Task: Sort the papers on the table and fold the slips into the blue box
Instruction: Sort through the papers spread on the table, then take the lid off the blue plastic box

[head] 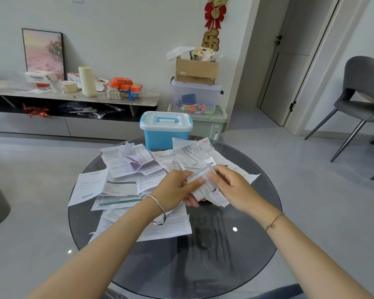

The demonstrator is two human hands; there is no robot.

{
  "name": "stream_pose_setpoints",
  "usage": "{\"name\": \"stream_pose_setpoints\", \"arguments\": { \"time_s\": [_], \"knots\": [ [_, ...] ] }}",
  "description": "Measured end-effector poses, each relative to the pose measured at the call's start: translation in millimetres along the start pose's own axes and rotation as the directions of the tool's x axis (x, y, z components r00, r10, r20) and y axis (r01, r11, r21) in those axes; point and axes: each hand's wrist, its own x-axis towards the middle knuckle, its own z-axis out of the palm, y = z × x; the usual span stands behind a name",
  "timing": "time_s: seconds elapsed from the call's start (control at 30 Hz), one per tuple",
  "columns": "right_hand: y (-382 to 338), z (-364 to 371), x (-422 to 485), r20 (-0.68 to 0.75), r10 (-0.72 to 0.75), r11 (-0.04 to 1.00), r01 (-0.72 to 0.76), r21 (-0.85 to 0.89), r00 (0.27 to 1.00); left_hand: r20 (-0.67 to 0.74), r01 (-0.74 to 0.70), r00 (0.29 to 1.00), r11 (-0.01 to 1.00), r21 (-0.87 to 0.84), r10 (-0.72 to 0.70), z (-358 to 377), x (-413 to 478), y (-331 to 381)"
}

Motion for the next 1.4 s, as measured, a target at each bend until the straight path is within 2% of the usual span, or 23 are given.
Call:
{"name": "stream_pose_setpoints", "arguments": {
  "time_s": [0.07, 0.13, 0.3, 0.43, 0.5, 0.57, 0.63, 0.7, 0.8, 0.93, 1.1, 1.4],
  "knots": [
    [0, 4, -4, 0.0, -0.035, 0.999, 0.035, 0.04, 0.999, -0.001, -0.026, 1.0, 0.999, 0.028, 0.026, 3, -3, 2],
    [0, 6, -7, -0.046, -0.015, 0.987, 0.022, 0.16, 0.999, -0.006, -0.053, 0.999, 0.997, 0.06, 0.054, 4, -3, 5],
    [2, 12, -14, -0.086, 0.08, 0.904, -0.035, 0.427, 0.993, 0.004, -0.036, 0.999, 0.997, -0.067, 0.037, 10, 1, 5],
    [9, 18, -23, -0.059, 0.114, 0.859, -0.069, 0.507, 0.992, 0.059, 0.02, 0.998, 0.995, -0.103, -0.014, 10, 2, -3],
    [15, 17, -27, 0.004, 0.122, 0.895, -0.112, 0.431, 0.992, 0.078, 0.023, 0.997, 1.0, 0.002, -0.023, 10, 3, -10],
    [21, 17, -32, 0.13, 0.2, 0.918, -0.232, 0.321, 0.971, 0.075, 0.003, 0.997, 0.974, 0.226, -0.02, 11, 4, -21],
    [26, 19, -38, 0.252, 0.312, 0.904, -0.368, 0.218, 0.916, 0.073, 0.006, 0.997, 0.927, 0.374, -0.036, 16, 6, -33],
    [29, 22, -42, 0.32, 0.398, 0.889, -0.448, 0.098, 0.86, 0.085, 0.012, 0.995, 0.896, 0.443, -0.055, 25, 7, -39],
    [29, 20, -42, 0.315, 0.481, 0.869, -0.493, -0.048, 0.818, 0.052, 0.016, 0.997, 0.856, 0.517, -0.05, 38, 9, -40],
    [23, 9, -41, 0.227, 0.499, 0.859, -0.442, -0.257, 0.836, -0.014, 0.044, 0.999, 0.835, 0.548, -0.044, 36, 9, -41],
    [25, 0, -37, 0.113, 0.47, 0.874, -0.444, -0.197, 0.875, -0.027, 0.047, 0.999, 0.855, 0.517, -0.039, 30, 5, -42],
    [25, -10, -29, 0.12, 0.413, 0.909, -0.416, -0.004, 0.903, -0.083, 0.003, 0.996, 0.95, 0.313, 0.024, 6, 1, -24]
  ]
}}
